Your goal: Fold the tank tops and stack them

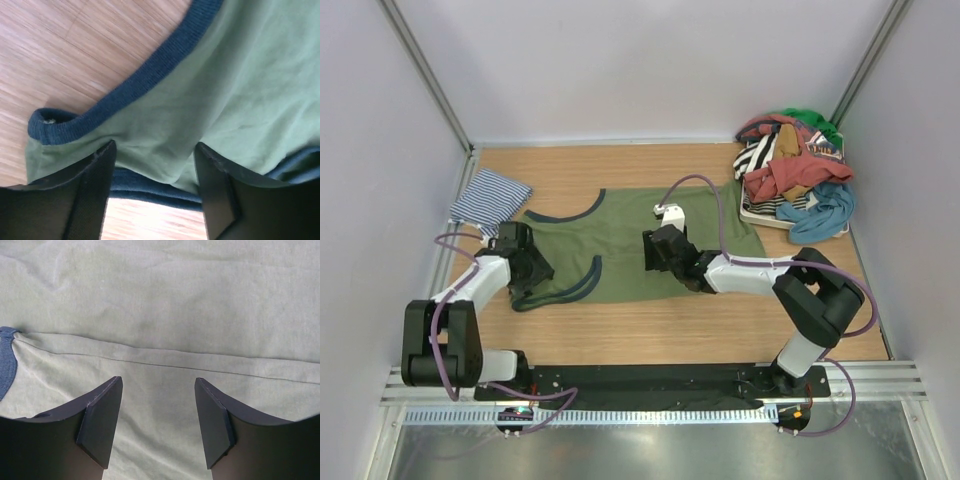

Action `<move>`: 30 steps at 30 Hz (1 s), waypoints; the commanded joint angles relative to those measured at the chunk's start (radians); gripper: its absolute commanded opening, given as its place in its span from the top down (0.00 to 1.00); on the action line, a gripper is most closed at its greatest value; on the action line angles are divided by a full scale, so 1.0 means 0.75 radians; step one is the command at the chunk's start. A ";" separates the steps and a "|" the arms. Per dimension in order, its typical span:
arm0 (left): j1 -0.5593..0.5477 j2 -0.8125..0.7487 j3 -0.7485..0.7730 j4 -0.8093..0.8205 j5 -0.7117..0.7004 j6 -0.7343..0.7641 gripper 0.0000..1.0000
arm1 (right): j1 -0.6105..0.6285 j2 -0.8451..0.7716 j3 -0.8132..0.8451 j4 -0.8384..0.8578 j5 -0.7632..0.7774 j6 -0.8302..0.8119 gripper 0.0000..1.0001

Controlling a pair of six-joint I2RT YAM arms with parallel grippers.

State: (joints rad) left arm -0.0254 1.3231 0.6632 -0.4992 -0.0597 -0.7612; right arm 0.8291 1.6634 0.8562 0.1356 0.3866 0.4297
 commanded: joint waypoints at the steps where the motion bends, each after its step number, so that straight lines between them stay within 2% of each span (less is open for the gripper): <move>1: 0.001 0.076 0.042 0.054 -0.072 0.050 0.37 | 0.005 -0.027 0.000 0.081 0.041 0.030 0.34; 3: 0.001 0.115 0.056 0.030 -0.102 0.039 0.45 | 0.005 -0.036 -0.002 0.077 0.043 0.032 0.34; 5: 0.009 0.128 0.059 0.015 -0.155 0.025 0.48 | 0.003 -0.044 -0.011 0.089 0.053 0.028 0.34; 7: 0.026 0.130 0.059 -0.022 -0.174 -0.010 0.55 | 0.003 -0.054 -0.025 0.095 0.063 0.032 0.34; 8: 0.028 0.124 0.053 -0.034 -0.194 -0.026 0.63 | 0.003 -0.062 -0.031 0.097 0.077 0.036 0.34; 9: 0.076 0.111 0.034 -0.038 -0.201 -0.046 0.99 | 0.001 -0.066 -0.033 0.097 0.092 0.039 0.34; 13: 0.160 0.042 -0.015 -0.073 -0.217 -0.132 1.00 | 0.003 -0.093 -0.045 0.087 0.143 0.059 0.34; 17: 0.309 -0.068 -0.072 -0.132 -0.231 -0.171 0.99 | 0.003 -0.148 -0.084 0.091 0.217 0.084 0.34; 20: 0.357 -0.160 -0.111 -0.146 -0.248 -0.198 0.92 | -0.007 -0.189 -0.107 0.077 0.288 0.108 0.32; 23: 0.361 -0.226 -0.095 -0.165 -0.227 -0.180 0.47 | -0.032 -0.187 -0.101 0.046 0.325 0.124 0.31; 24: 0.359 -0.244 -0.091 -0.169 -0.221 -0.165 0.22 | -0.038 -0.185 -0.088 0.036 0.333 0.124 0.31; 25: 0.341 -0.261 -0.091 -0.175 -0.205 -0.171 0.10 | -0.046 -0.177 -0.086 0.030 0.350 0.122 0.31; 26: 0.330 -0.275 -0.093 -0.173 -0.188 -0.177 0.02 | -0.066 -0.175 -0.086 0.034 0.346 0.120 0.31; 30: 0.253 -0.338 -0.009 -0.232 -0.166 -0.159 0.00 | -0.124 -0.162 -0.041 -0.013 0.282 0.133 0.31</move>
State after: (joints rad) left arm 0.1921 1.1053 0.5911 -0.6319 -0.1890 -0.8867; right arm 0.7624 1.5490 0.7799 0.1299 0.5732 0.5041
